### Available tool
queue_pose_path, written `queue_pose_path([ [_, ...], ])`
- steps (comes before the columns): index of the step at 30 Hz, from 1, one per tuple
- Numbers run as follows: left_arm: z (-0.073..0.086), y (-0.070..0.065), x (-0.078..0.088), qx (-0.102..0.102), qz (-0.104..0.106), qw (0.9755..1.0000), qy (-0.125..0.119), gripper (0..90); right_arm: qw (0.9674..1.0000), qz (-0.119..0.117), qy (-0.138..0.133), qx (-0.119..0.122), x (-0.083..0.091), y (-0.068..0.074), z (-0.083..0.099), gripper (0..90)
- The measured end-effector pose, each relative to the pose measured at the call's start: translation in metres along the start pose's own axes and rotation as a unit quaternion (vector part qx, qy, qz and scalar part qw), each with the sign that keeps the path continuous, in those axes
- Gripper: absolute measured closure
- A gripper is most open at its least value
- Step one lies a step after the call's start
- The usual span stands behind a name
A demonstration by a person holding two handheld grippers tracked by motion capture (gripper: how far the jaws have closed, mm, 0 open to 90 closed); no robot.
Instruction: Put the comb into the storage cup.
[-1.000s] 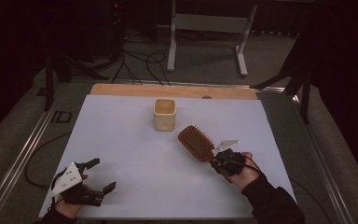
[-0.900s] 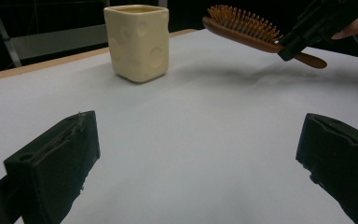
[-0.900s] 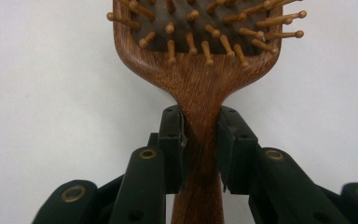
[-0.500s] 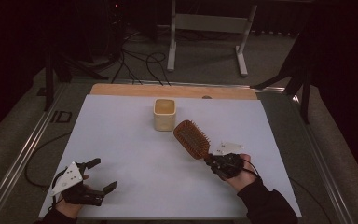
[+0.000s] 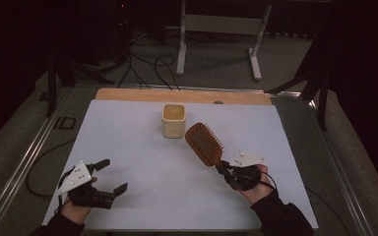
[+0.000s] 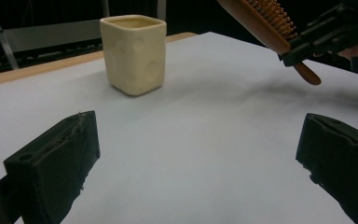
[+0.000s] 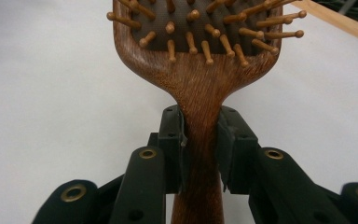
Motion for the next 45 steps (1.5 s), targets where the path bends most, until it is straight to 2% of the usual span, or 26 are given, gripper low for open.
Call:
queue_pose_path([
  [3, -0.011, -0.001, -0.003, 0.001, -0.003, 1.0, 0.003, 0.1, 1.0, 0.0, -0.007, -0.004, 0.001, 0.0, -0.001, 73.6],
  [10, -0.036, 0.0, -0.013, 0.02, -0.013, 0.9996, 0.011, 0.1, 0.9996, 0.005, -0.023, -0.012, 0.003, 0.0, -0.004, 73.6],
  [14, -0.047, -0.001, -0.018, 0.029, -0.013, 0.9994, 0.014, 0.1, 0.9991, 0.006, -0.036, -0.019, 0.006, -0.001, -0.007, 73.6],
  [15, -0.055, -0.003, -0.021, 0.032, -0.007, 0.9993, 0.015, 0.1, 0.999, 0.0, -0.038, -0.026, 0.006, 0.0, -0.007, 73.6],
  [21, -0.077, -0.01, -0.032, 0.038, -0.006, 0.9989, 0.025, 0.1, 0.9987, 0.006, -0.045, -0.024, 0.007, 0.0, -0.009, 73.6],
  [22, -0.081, -0.012, -0.035, 0.041, 0.0, 0.9989, 0.024, 0.1, 0.9986, 0.002, -0.047, -0.025, 0.008, 0.0, -0.009, 73.6],
  [23, -0.085, -0.015, -0.037, 0.045, 0.006, 0.9987, 0.023, 0.1, 0.9985, 0.009, -0.05, -0.021, 0.008, -0.001, -0.01, 73.6],
  [24, -0.089, -0.018, -0.04, 0.046, 0.011, 0.9986, 0.024, 0.1, 0.9983, 0.006, -0.05, -0.028, 0.008, -0.001, -0.01, 73.6],
  [26, -0.097, -0.023, -0.045, 0.048, 0.02, 0.9984, 0.021, 0.1, 0.9983, 0.015, -0.052, -0.022, 0.009, -0.002, -0.01, 73.6],
  [28, -0.105, -0.03, -0.05, 0.049, 0.029, 0.9982, 0.02, 0.1, 0.9975, 0.014, -0.06, -0.034, 0.01, -0.002, -0.012, 73.6],
  [33, -0.123, -0.047, -0.063, 0.048, 0.036, 0.9981, 0.014, 0.1, 0.9973, 0.012, -0.065, -0.031, 0.011, -0.003, -0.012, 73.5],
  [34, -0.126, -0.05, -0.066, 0.05, 0.04, 0.9979, 0.012, 0.1, 0.9971, 0.018, -0.066, -0.033, 0.012, -0.004, -0.013, 73.6],
  [36, -0.13, -0.056, -0.073, 0.055, 0.044, 0.9975, 0.013, 0.1, 0.9974, 0.012, -0.064, -0.03, 0.012, -0.003, -0.013, 73.5],
  [37, -0.132, -0.059, -0.076, 0.057, 0.044, 0.9973, 0.014, 0.1, 0.9974, 0.018, -0.065, -0.025, 0.012, -0.003, -0.013, 73.6],
  [38, -0.134, -0.061, -0.08, 0.06, 0.048, 0.9969, 0.016, 0.1, 0.9971, 0.015, -0.066, -0.035, 0.012, -0.003, -0.014, 73.5],
  [40, -0.137, -0.069, -0.086, 0.065, 0.059, 0.996, 0.018, 0.1, 0.997, 0.02, -0.069, -0.03, 0.012, -0.004, -0.015, 73.6],
  [42, -0.139, -0.076, -0.092, 0.067, 0.067, 0.9953, 0.02, 0.1, 0.9968, 0.018, -0.07, -0.036, 0.013, -0.004, -0.015, 73.5],
  [45, -0.143, -0.084, -0.101, 0.066, 0.069, 0.9951, 0.024, 0.1, 0.9967, 0.018, -0.071, -0.035, 0.014, -0.005, -0.016, 73.6],
])
Point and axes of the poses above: each handheld gripper's, and its own axes: x roughly backward along the jaws, z roughly out of its underside, y roughly to its left, the point moved 9 cm from there along -x, roughly forward along the jaws, and after that the axes turned 10 degrees about x, right-handed, at the moved point
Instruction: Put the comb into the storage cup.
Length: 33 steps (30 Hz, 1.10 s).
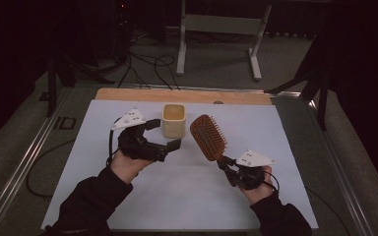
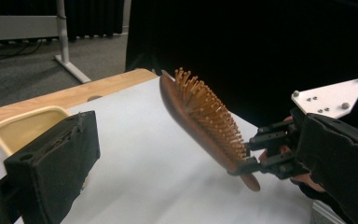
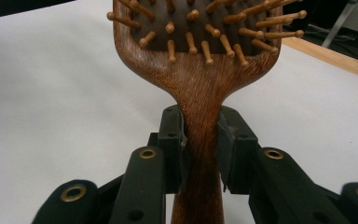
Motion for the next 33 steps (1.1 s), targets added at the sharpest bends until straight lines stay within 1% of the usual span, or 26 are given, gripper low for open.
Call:
queue_pose_path([
  [1, -0.001, -0.001, -0.003, 0.001, -0.001, 1.0, 0.0, 0.1, 1.0, 0.002, -0.001, 0.0, 0.0, 0.0, 0.0, 73.6],
  [2, -0.002, -0.003, -0.006, 0.004, -0.001, 1.0, 0.001, 0.1, 1.0, -0.002, 0.0, -0.002, 0.0, 0.0, 0.0, 73.6],
  [3, -0.004, -0.004, -0.009, 0.006, 0.0, 1.0, 0.001, 0.1, 1.0, 0.002, -0.001, 0.001, 0.0, 0.0, 0.0, 73.6],
  [4, -0.005, -0.005, -0.012, 0.009, -0.003, 1.0, 0.001, 0.1, 1.0, 0.003, -0.002, 0.0, 0.0, 0.0, -0.001, 73.5],
  [5, -0.007, -0.006, -0.015, 0.012, -0.002, 0.9999, -0.001, 0.1, 1.0, -0.002, -0.002, -0.005, 0.0, 0.001, -0.001, 73.5],
  [7, -0.01, -0.007, -0.02, 0.015, -0.009, 0.9999, -0.001, 0.1, 1.0, 0.002, -0.002, 0.0, 0.0, 0.0, -0.001, 73.6],
  [8, -0.011, -0.007, -0.023, 0.017, -0.01, 0.9998, -0.003, 0.1, 1.0, -0.001, -0.001, -0.003, 0.0, 0.0, -0.001, 73.5],
  [9, -0.012, -0.007, -0.027, 0.024, -0.011, 0.9996, -0.005, 0.1, 1.0, 0.002, -0.001, 0.003, -0.001, 0.0, -0.001, 73.5],
  [10, -0.013, -0.008, -0.029, 0.029, -0.012, 0.9995, -0.006, 0.1, 1.0, 0.003, -0.003, 0.0, -0.001, 0.0, -0.001, 73.6],
  [11, -0.013, -0.008, -0.032, 0.03, -0.015, 0.9994, -0.004, 0.1, 1.0, 0.0, -0.003, -0.004, -0.001, 0.0, -0.002, 73.6],
  [12, -0.013, -0.008, -0.035, 0.03, -0.019, 0.9994, -0.002, 0.1, 1.0, 0.003, -0.003, -0.002, 0.0, 0.0, -0.002, 73.5],
  [13, -0.013, -0.008, -0.039, 0.033, -0.019, 0.9993, 0.0, 0.1, 1.0, 0.006, -0.003, -0.003, 0.0, 0.0, -0.002, 73.6],
  [14, -0.012, -0.007, -0.043, 0.038, -0.02, 0.9991, 0.006, 0.1, 1.0, 0.001, -0.004, -0.004, 0.0, 0.0, -0.002, 73.6],
  [15, -0.01, -0.008, -0.047, 0.043, -0.019, 0.9989, 0.008, 0.1, 1.0, 0.004, -0.004, -0.001, 0.0, -0.001, -0.002, 73.5],
  [17, -0.008, -0.009, -0.054, 0.047, -0.017, 0.9987, 0.015, 0.1, 1.0, 0.002, -0.004, -0.002, 0.0, -0.001, -0.002, 73.5],
  [18, -0.006, -0.01, -0.058, 0.05, -0.014, 0.9985, 0.016, 0.1, 1.0, 0.006, -0.006, 0.0, 0.0, -0.001, -0.002, 73.5],
  [20, -0.004, -0.011, -0.065, 0.059, -0.008, 0.998, 0.019, 0.1, 1.0, 0.005, -0.006, -0.002, 0.0, -0.001, -0.003, 73.6],
  [21, -0.004, -0.011, -0.065, 0.059, -0.008, 0.998, 0.019, 0.1, 1.0, 0.005, -0.006, -0.002, 0.0, -0.001, -0.003, 73.6],
  [22, -0.001, -0.011, -0.073, 0.071, -0.003, 0.9973, 0.021, 0.1, 0.9999, 0.011, -0.008, 0.003, 0.0, -0.001, -0.003, 73.6],
  [25, 0.002, -0.011, -0.083, 0.086, 0.003, 0.996, 0.024, 0.1, 0.9999, 0.008, -0.01, 0.002, 0.001, 0.0, -0.003, 73.6],
  [26, 0.003, -0.01, -0.085, 0.089, 0.004, 0.9957, 0.024, 0.1, 0.9999, 0.009, -0.011, 0.002, 0.001, 0.0, -0.004, 73.5],
  [27, 0.003, -0.01, -0.088, 0.093, 0.004, 0.9954, 0.025, 0.1, 0.9999, 0.009, -0.011, 0.007, 0.001, 0.0, -0.003, 73.5],
  [28, 0.004, -0.009, -0.09, 0.096, 0.005, 0.9951, 0.025, 0.1, 0.9999, 0.006, -0.01, 0.006, 0.001, 0.0, -0.003, 73.5],
  [31, 0.005, -0.007, -0.094, 0.101, 0.003, 0.9946, 0.024, 0.1, 0.9999, 0.008, -0.013, 0.007, 0.002, -0.001, -0.004, 73.5],
  [33, 0.006, -0.006, -0.097, 0.108, 0.003, 0.9938, 0.024, 0.2, 0.9999, 0.008, -0.014, 0.007, 0.002, -0.001, -0.004, 73.5],
])
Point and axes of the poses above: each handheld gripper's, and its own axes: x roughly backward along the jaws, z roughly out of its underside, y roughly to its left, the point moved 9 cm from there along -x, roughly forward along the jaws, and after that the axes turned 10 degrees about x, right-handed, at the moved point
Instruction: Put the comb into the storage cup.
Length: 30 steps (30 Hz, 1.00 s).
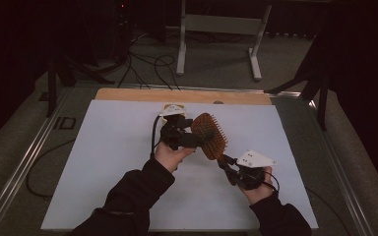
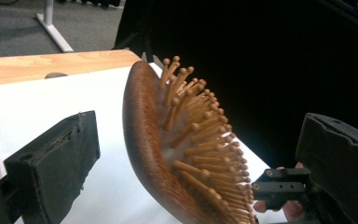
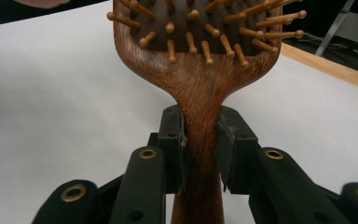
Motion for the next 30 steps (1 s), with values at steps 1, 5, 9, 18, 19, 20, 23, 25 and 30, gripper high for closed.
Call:
queue_pose_path([
  [1, 0.0, 0.001, -0.001, 0.003, 0.0, 1.0, -0.001, 0.2, 1.0, -0.001, 0.001, 0.0, 0.0, 0.0, 0.0, 73.5],
  [5, 0.0, 0.002, -0.005, 0.011, 0.006, 0.9999, -0.002, 4.2, 1.0, 0.0, 0.0, 0.002, 0.0, 0.0, -0.001, 73.5],
  [9, 0.003, 0.004, -0.008, 0.021, 0.007, 0.9997, 0.002, 9.5, 1.0, 0.001, -0.002, -0.001, 0.0, 0.001, -0.001, 73.5],
  [18, 0.01, 0.001, -0.016, 0.021, 0.028, 0.9992, 0.017, 28.6, 1.0, -0.002, -0.004, 0.001, 0.0, 0.002, -0.002, 73.5],
  [19, 0.011, 0.001, -0.016, 0.02, 0.029, 0.9992, 0.017, 30.1, 1.0, -0.003, -0.004, 0.001, 0.0, 0.002, -0.002, 73.5],
  [20, 0.01, 0.001, -0.016, 0.023, 0.029, 0.9992, 0.013, 31.8, 1.0, -0.002, -0.005, 0.001, 0.0, 0.002, -0.002, 73.5],
  [23, 0.01, 0.002, -0.015, 0.028, 0.038, 0.9988, 0.012, 35.6, 1.0, -0.003, -0.005, 0.0, 0.001, 0.002, -0.003, 73.5],
  [25, 0.01, 0.003, -0.016, 0.029, 0.038, 0.9988, 0.011, 36.2, 1.0, -0.002, -0.004, -0.003, 0.0, 0.002, -0.002, 73.5],
  [30, 0.009, 0.003, -0.015, 0.039, 0.047, 0.9981, 0.009, 40.1, 1.0, 0.0, -0.002, 0.0, -0.001, 0.002, -0.002, 73.4],
])
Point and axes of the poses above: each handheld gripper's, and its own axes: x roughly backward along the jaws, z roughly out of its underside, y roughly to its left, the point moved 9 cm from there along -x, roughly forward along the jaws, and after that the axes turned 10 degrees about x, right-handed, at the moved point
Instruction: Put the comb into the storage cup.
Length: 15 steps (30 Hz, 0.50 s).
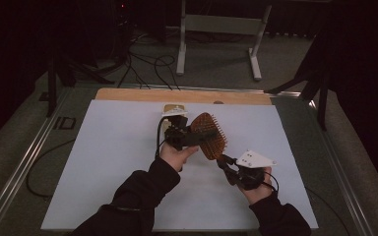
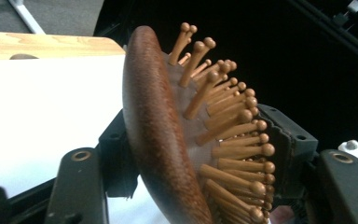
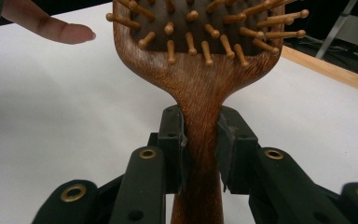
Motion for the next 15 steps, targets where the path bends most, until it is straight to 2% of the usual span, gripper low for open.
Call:
queue_pose_path([
  [6, -0.001, -0.002, 0.001, 0.007, 0.002, 1.0, 0.005, 47.6, 1.0, 0.003, 0.006, 0.004, -0.002, 0.001, 0.001, 73.4],
  [12, -0.001, -0.006, 0.001, -0.004, 0.008, 0.9999, 0.014, 50.5, 1.0, 0.002, 0.008, 0.001, -0.003, 0.0, 0.002, 73.3],
  [15, -0.001, -0.01, 0.001, -0.022, 0.009, 0.9996, 0.016, 52.1, 1.0, -0.002, 0.004, 0.001, -0.003, 0.0, 0.002, 73.2],
])
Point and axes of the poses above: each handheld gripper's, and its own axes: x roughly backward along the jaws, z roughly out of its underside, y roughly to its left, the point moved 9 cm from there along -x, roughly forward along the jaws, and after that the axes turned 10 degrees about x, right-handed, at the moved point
